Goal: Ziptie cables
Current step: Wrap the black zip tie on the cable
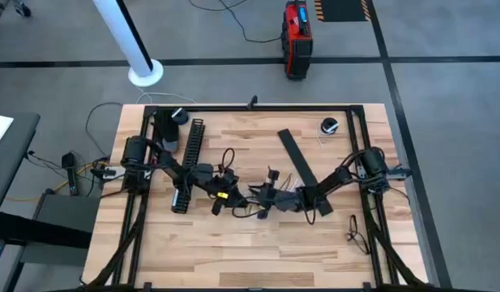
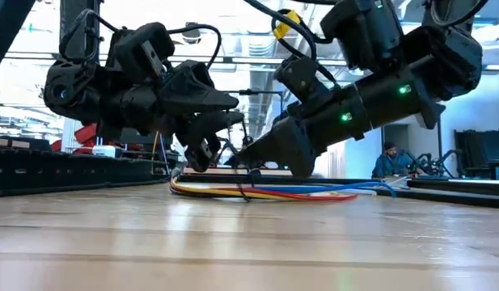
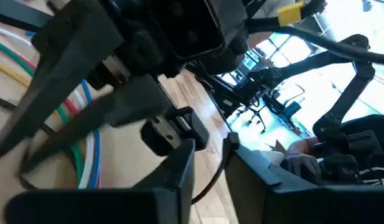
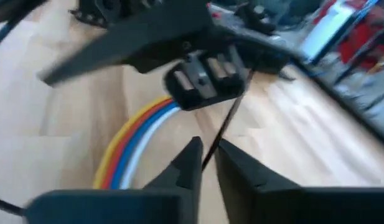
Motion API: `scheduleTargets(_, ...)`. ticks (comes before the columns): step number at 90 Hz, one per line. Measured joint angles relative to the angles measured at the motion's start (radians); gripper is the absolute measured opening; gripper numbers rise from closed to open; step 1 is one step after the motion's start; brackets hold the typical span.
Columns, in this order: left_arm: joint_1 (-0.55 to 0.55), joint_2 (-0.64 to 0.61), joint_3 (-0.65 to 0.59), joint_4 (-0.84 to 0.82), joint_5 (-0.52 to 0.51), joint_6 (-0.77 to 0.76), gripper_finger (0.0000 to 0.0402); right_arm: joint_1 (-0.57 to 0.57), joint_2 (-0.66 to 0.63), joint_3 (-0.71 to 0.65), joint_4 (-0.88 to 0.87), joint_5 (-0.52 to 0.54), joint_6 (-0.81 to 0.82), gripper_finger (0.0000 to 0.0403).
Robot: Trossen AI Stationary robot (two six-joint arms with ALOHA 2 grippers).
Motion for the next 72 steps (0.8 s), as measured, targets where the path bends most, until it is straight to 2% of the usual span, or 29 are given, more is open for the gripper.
scheduleTargets(8, 0.005, 0.0, 0.001, 0.0, 0.008, 0.001, 0.0009, 0.005, 0.0, 0.0, 0.024, 0.012, -0.041, 0.0007)
scheduleTargets(28, 0.04, 0.0, 0.045, 0.0, 0.062, -0.015, 0.0002, 0.008, 0.0, 0.0, 0.071, 0.022, -0.146, 0.0001)
scheduleTargets(55, 0.071, 0.0, 0.055, 0.055, 0.167, -0.061, 0.0001, 0.048, 0.0, 0.0, 0.127, 0.12, -0.283, 0.0)
scheduleTargets(72, 0.082, 0.0, 0.055, 0.063, 0.176, -0.099, 0.0001, 0.075, 0.0, 0.0, 0.149, 0.12, -0.323, 0.0)
